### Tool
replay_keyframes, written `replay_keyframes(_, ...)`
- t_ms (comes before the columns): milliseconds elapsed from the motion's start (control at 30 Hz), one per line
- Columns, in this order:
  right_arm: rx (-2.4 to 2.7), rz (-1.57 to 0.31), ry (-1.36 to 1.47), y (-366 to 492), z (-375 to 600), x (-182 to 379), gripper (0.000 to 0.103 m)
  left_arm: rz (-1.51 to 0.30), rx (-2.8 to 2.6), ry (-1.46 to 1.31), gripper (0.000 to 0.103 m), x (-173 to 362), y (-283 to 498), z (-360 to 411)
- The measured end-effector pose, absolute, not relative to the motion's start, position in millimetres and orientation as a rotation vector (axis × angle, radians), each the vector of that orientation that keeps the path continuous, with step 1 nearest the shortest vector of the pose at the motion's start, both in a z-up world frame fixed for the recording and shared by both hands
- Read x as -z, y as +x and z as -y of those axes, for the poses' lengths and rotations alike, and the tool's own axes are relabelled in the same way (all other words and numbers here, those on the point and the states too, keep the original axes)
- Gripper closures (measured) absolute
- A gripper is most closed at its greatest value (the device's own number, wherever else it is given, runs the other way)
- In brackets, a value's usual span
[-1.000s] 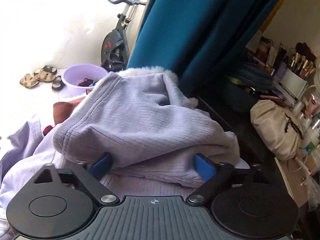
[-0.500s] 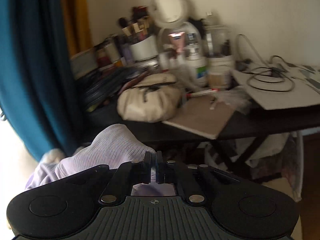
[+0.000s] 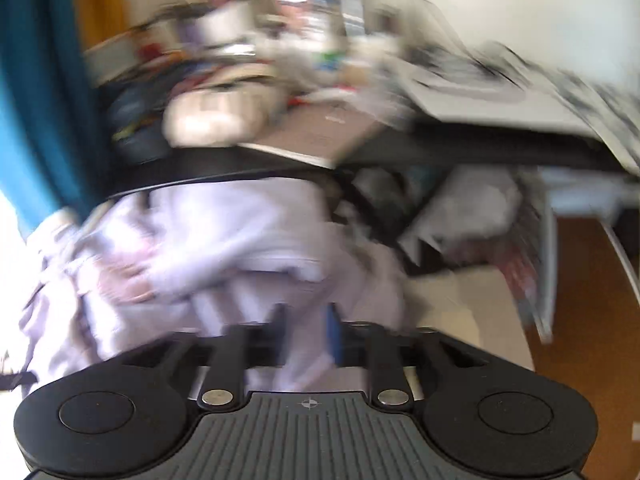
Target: Fold clothes
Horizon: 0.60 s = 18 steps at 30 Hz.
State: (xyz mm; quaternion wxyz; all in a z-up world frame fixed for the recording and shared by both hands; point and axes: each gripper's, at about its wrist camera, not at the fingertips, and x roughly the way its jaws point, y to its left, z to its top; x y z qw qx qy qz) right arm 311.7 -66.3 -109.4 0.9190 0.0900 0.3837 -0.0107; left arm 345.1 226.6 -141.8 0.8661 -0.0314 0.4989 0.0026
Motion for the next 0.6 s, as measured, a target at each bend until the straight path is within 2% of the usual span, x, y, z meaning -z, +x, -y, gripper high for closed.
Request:
replay_keyframes(33, -0.025, -0.771, 0.144, 311.8, 54.9, 107.8, 0.062, -1.049, -0.005, -0.064, 0.021, 143.2, 344.9, -224.9)
replay_keyframes(100, -0.132, -0.752, 0.052, 312.6, 30.1, 105.9, 0.045, -1.059, -0.009, -0.060, 0.019, 146.8, 343.3, -223.0)
replay_keyframes(200, -0.269, -0.770, -0.037, 317.8, 0.6, 114.1, 0.038, -1.088, -0.029, -0.071, 0.017, 154.3, 340.1, -226.3)
replay_keyframes(267, -0.326, -0.801, -0.076, 325.2, -16.7, 124.3, 0.038, -1.109, -0.043, -0.080, 0.017, 159.0, 338.2, -229.1)
replay_keyframes(333, -0.318, -0.844, -0.086, 332.6, -23.7, 135.0, 0.052, -1.124, -0.056, -0.082, 0.017, 162.1, 335.9, -231.0)
replay_keyframes(367, -0.306, -0.862, -0.057, 336.4, -23.3, 137.6, 0.085, -1.130, -0.060, -0.083, 0.017, 162.9, 334.7, -231.7)
replay_keyframes(400, -0.289, -0.867, 0.010, 339.7, -18.2, 135.9, 0.092, -1.132, -0.060, -0.084, 0.017, 162.7, 333.8, -232.0)
replay_keyframes(500, -0.202, -0.703, 0.322, 333.3, 22.9, 110.8, 0.094, -1.116, -0.048, -0.087, 0.017, 157.4, 332.8, -231.8)
replay_keyframes(600, -0.057, -0.608, 0.376, 322.5, 60.5, 88.1, 0.096, -1.094, -0.044, -0.085, 0.017, 151.2, 337.2, -229.2)
